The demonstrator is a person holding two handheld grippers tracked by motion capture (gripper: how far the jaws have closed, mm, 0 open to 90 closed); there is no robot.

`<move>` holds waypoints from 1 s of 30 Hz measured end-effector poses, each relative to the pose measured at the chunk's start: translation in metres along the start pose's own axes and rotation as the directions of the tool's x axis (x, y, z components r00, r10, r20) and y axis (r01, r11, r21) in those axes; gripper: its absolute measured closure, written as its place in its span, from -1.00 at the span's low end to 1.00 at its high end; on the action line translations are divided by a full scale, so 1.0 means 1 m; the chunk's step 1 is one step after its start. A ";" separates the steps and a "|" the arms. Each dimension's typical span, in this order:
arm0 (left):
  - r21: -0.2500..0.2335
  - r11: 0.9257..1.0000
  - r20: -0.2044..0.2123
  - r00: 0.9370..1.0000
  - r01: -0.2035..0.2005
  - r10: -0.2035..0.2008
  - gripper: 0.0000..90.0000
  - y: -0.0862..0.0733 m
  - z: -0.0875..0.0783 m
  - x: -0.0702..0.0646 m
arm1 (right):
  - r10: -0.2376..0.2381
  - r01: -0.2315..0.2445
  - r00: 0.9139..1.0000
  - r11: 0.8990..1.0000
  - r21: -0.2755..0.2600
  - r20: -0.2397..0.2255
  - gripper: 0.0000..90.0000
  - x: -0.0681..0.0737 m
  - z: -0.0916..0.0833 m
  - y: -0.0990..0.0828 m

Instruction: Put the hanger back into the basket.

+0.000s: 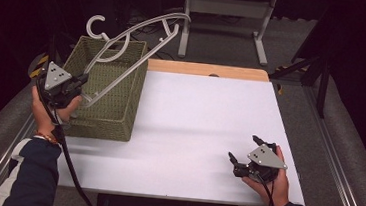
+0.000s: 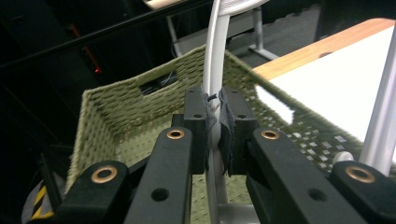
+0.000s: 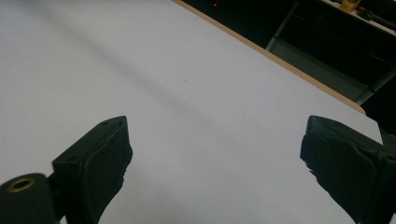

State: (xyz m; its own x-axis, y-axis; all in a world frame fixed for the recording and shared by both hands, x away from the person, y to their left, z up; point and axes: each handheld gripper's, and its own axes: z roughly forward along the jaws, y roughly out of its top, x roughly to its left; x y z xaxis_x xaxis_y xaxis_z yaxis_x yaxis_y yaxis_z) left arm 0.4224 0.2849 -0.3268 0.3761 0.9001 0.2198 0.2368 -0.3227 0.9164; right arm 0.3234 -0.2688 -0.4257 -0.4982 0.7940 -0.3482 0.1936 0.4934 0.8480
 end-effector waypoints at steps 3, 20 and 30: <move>0.018 1.000 -0.014 1.000 -0.001 0.001 0.84 -0.004 0.004 0.008 | -0.006 0.006 1.000 1.000 0.006 -0.004 -0.81 0.001 0.001 0.000; 0.096 0.995 -0.023 1.000 0.020 -0.018 0.84 -0.009 0.028 0.026 | -0.020 0.020 1.000 1.000 0.018 -0.007 -0.81 0.002 0.003 -0.001; 0.178 0.984 -0.024 1.000 0.002 0.002 0.83 -0.011 0.045 0.033 | -0.019 0.019 1.000 1.000 0.024 -0.011 -0.81 0.001 0.003 -0.002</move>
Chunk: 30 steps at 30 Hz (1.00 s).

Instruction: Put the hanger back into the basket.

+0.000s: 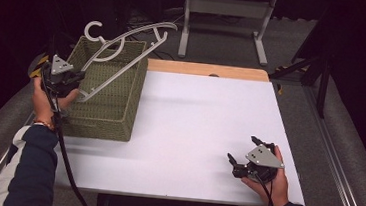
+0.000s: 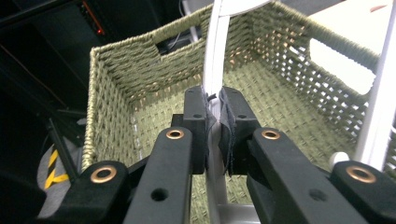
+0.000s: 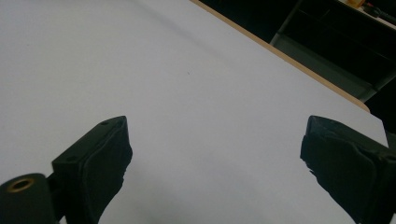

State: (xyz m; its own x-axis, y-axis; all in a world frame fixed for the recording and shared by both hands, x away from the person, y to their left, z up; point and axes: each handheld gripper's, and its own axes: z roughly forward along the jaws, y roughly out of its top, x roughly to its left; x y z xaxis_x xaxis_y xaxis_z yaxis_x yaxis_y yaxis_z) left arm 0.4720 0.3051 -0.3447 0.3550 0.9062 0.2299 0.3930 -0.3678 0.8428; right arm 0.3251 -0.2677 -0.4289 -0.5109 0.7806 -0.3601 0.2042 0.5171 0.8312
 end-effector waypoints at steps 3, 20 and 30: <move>0.023 1.000 0.004 1.000 0.006 -0.006 0.83 -0.002 0.002 0.002 | -0.002 0.002 1.000 1.000 0.002 0.001 -0.81 0.000 0.000 0.000; 0.302 0.946 -0.033 0.990 -0.119 0.136 0.83 -0.006 0.014 0.001 | -0.002 0.002 1.000 1.000 0.008 -0.007 -0.81 0.001 0.002 -0.001; 0.519 0.836 0.025 0.981 -0.176 0.191 0.86 -0.006 0.033 0.001 | -0.008 0.008 1.000 1.000 0.019 -0.021 -0.81 0.002 0.004 -0.001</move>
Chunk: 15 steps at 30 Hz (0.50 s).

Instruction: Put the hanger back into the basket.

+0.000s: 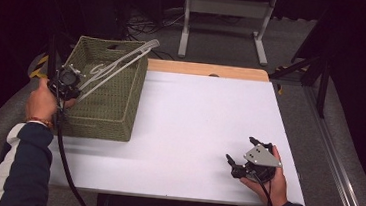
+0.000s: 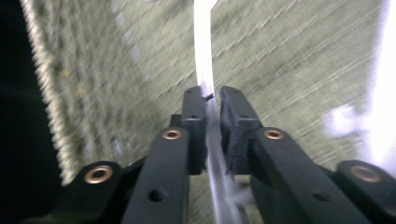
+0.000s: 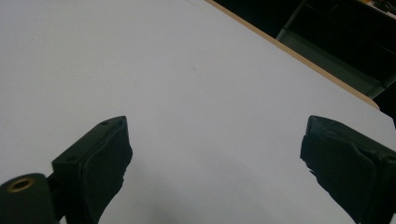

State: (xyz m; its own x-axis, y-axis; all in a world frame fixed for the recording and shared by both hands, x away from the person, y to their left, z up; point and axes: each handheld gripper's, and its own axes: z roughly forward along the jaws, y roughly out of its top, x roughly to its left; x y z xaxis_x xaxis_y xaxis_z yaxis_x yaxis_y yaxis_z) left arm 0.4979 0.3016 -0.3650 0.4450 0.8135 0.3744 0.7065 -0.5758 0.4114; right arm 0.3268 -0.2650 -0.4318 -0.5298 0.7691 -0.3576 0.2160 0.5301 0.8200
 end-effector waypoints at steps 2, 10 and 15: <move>-0.016 0.999 -0.005 0.999 0.052 -0.052 0.80 -0.003 0.000 0.004 | 0.000 0.000 1.000 1.000 -0.001 0.000 -0.81 0.000 0.000 0.000; -0.196 0.970 0.065 0.989 0.144 -0.134 0.66 -0.014 -0.014 0.013 | 0.006 -0.006 1.000 1.000 -0.006 0.002 -0.81 -0.001 0.000 0.000; -0.273 0.946 0.104 0.983 0.173 -0.150 0.65 -0.019 -0.019 0.015 | 0.004 -0.004 1.000 1.000 -0.001 0.000 -0.81 0.000 0.000 0.001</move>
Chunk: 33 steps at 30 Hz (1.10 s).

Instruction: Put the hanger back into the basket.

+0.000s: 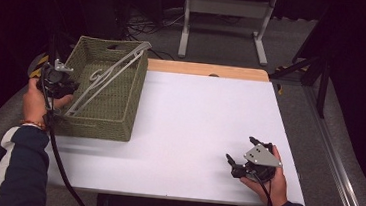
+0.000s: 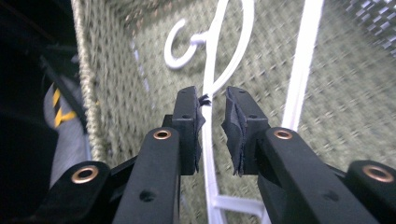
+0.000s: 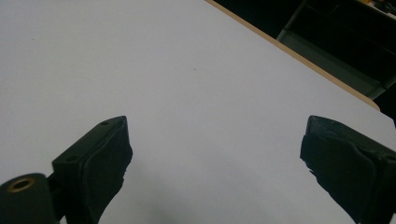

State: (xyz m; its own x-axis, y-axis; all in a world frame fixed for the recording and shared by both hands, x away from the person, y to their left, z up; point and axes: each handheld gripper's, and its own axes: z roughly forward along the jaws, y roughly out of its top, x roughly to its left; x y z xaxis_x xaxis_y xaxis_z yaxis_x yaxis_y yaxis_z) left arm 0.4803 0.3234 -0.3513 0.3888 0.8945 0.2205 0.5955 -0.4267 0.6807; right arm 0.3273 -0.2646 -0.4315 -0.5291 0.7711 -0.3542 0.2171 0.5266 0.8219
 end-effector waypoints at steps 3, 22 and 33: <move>-0.075 0.997 0.021 1.000 0.013 -0.012 0.64 -0.002 -0.007 0.001 | -0.003 0.003 1.000 1.000 -0.001 -0.002 -0.81 0.000 0.001 0.000; -0.442 0.897 0.123 0.992 0.017 0.042 -0.38 0.004 -0.046 -0.050 | 0.014 -0.014 1.000 1.000 -0.008 -0.012 -0.81 0.000 0.000 0.001; -0.552 0.834 0.185 0.978 0.019 0.101 -0.77 -0.003 -0.056 -0.076 | 0.023 -0.023 1.000 1.000 -0.012 -0.013 -0.81 0.000 0.001 0.000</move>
State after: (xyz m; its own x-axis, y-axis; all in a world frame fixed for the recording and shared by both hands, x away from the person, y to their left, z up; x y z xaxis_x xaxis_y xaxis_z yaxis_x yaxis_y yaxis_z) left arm 0.4099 0.2640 -0.3311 0.5703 0.8068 0.1546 0.1155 -0.2651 0.9573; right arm 0.3282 -0.2647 -0.4318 -0.5348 0.7780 -0.3297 0.2194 0.5047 0.8350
